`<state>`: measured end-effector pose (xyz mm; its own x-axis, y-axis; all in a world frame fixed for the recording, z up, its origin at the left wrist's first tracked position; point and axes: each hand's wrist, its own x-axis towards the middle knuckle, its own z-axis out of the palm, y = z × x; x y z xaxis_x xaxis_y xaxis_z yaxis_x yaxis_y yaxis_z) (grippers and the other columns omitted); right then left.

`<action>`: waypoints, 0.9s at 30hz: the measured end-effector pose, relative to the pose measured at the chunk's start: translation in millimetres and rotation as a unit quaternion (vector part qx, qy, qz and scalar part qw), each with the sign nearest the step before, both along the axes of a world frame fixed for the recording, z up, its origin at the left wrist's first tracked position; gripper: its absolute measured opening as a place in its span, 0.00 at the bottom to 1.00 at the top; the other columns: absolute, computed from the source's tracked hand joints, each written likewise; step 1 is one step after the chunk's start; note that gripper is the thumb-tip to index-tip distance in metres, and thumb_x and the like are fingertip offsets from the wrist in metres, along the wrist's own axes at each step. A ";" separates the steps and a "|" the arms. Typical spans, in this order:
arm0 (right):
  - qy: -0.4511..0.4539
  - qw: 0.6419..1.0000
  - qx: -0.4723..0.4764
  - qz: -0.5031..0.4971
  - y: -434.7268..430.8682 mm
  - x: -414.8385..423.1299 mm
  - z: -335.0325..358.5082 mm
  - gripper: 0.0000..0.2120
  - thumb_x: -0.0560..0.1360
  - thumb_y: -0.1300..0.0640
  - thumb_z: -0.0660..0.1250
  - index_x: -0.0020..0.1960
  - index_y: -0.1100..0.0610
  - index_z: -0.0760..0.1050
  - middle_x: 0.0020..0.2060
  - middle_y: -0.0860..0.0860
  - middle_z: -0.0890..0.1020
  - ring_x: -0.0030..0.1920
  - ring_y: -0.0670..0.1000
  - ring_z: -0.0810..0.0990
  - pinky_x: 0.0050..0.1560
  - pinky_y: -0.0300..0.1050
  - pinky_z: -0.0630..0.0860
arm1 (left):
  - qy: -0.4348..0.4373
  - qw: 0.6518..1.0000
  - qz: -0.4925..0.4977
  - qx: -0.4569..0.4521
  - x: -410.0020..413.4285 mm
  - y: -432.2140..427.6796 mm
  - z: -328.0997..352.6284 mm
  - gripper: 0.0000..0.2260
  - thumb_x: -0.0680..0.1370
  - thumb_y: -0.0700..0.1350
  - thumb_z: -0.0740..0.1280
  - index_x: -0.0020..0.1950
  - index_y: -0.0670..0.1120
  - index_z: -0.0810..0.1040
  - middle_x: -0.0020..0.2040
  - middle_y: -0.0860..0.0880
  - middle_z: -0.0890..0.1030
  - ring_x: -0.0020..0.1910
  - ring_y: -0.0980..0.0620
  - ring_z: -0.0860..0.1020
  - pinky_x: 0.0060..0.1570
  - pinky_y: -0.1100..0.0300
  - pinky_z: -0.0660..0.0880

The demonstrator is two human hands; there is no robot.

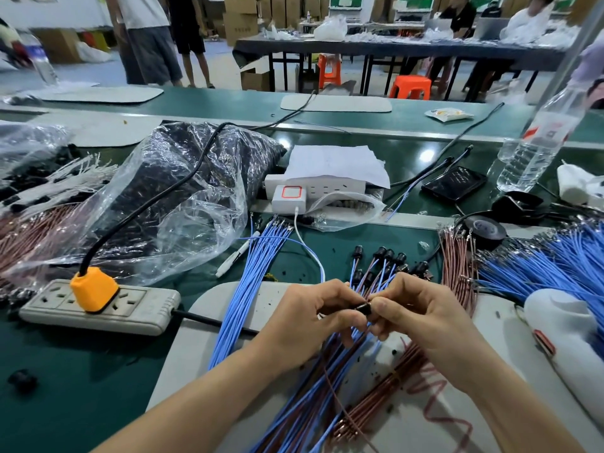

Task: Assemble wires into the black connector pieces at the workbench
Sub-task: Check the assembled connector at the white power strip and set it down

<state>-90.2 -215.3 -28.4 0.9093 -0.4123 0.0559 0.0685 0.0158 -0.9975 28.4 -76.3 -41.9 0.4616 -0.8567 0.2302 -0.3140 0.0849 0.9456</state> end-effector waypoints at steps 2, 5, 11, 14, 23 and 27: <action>0.002 1.000 -0.021 -0.006 -1.1 0.4 -1.3 0.11 0.67 0.58 0.70 0.40 0.67 0.75 0.31 0.58 0.82 0.31 0.52 0.81 0.35 0.41 0.78 | -0.007 1.000 0.002 0.006 0.4 -0.9 1.5 0.08 0.74 0.35 0.70 0.45 0.48 0.78 0.36 0.52 0.83 0.30 0.55 0.79 0.43 0.62 0.78; -0.014 0.999 -0.036 -0.011 -1.7 -0.3 0.3 0.09 0.67 0.56 0.71 0.39 0.63 0.77 0.32 0.59 0.81 0.31 0.53 0.80 0.35 0.42 0.78 | -0.047 0.999 0.011 0.015 -0.5 -1.5 0.4 0.04 0.75 0.39 0.69 0.47 0.46 0.79 0.33 0.53 0.81 0.29 0.58 0.77 0.38 0.65 0.76; -0.111 0.988 0.057 -0.091 -11.5 -3.1 10.1 0.07 0.64 0.53 0.72 0.40 0.55 0.82 0.33 0.57 0.81 0.32 0.51 0.78 0.36 0.39 0.78 | -0.106 0.993 0.033 -0.031 2.2 0.9 -0.1 0.03 0.78 0.47 0.62 0.51 0.53 0.70 0.42 0.55 0.83 0.44 0.59 0.81 0.48 0.60 0.77; -0.117 0.987 0.002 -0.108 -4.6 -0.9 7.9 0.05 0.66 0.56 0.71 0.42 0.54 0.82 0.35 0.56 0.82 0.33 0.52 0.81 0.38 0.39 0.79 | -0.123 0.989 0.048 -0.069 1.1 0.9 2.4 0.06 0.79 0.42 0.63 0.52 0.52 0.70 0.52 0.53 0.83 0.54 0.59 0.80 0.53 0.67 0.74; -0.072 0.959 -0.252 -0.112 19.9 6.6 -11.3 0.07 0.68 0.56 0.74 0.44 0.47 0.79 0.37 0.47 0.83 0.38 0.46 0.83 0.42 0.38 0.79 | -0.238 0.958 0.078 -0.139 2.9 1.1 1.8 0.13 0.74 0.35 0.71 0.54 0.49 0.75 0.47 0.45 0.75 0.47 0.54 0.76 0.49 0.64 0.71; -0.077 0.935 -0.326 -0.116 24.6 8.5 -13.0 0.06 0.70 0.52 0.74 0.43 0.47 0.77 0.35 0.41 0.79 0.36 0.41 0.78 0.38 0.31 0.72 | -0.226 0.960 0.083 -0.139 0.4 1.1 2.8 0.09 0.75 0.42 0.70 0.52 0.50 0.76 0.44 0.47 0.77 0.44 0.48 0.76 0.45 0.54 0.74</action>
